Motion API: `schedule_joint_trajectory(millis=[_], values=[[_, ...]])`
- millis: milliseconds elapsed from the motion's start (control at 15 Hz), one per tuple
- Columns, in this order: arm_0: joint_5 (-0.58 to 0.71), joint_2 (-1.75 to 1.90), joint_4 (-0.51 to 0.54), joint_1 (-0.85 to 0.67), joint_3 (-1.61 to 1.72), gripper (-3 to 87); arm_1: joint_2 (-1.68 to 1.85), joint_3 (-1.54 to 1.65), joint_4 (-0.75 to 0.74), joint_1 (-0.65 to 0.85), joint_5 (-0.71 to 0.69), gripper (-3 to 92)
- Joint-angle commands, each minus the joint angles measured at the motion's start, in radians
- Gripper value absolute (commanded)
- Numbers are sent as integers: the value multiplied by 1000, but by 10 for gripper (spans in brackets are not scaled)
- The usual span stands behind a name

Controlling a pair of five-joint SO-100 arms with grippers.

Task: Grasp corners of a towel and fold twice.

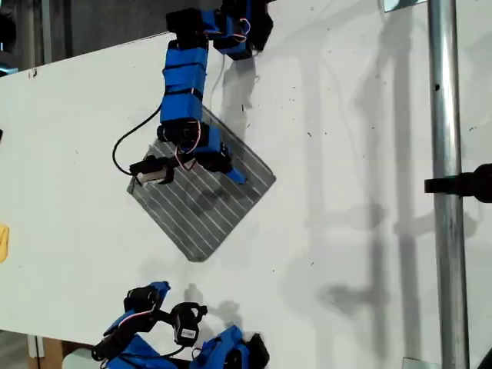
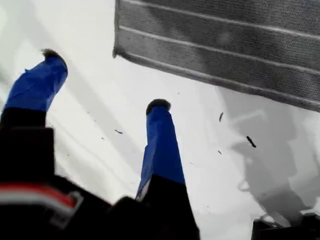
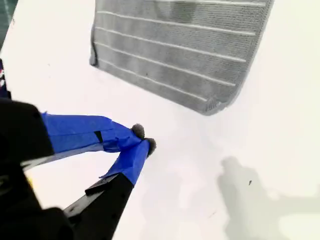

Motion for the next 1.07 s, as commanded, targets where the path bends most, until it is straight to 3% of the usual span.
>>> schedule_joint_trajectory(millis=[0,600,800,867,933,1000], values=[[-9,2,-46,-17,20,-28,-78,-78,-63,0,-3,343],[-11,-29,-98,-15,63,-28,-371,-135,-184,-64,60,319],[-15,-29,-115,-17,80,-28,-453,-132,-198,-54,69,257],[-15,-29,-115,-18,81,-28,-462,-132,-210,-54,69,183],[-17,-29,-117,-18,83,-28,-463,-124,-213,-55,92,27],[-18,-29,-120,-17,89,-28,-459,-124,-218,-58,92,-2]])
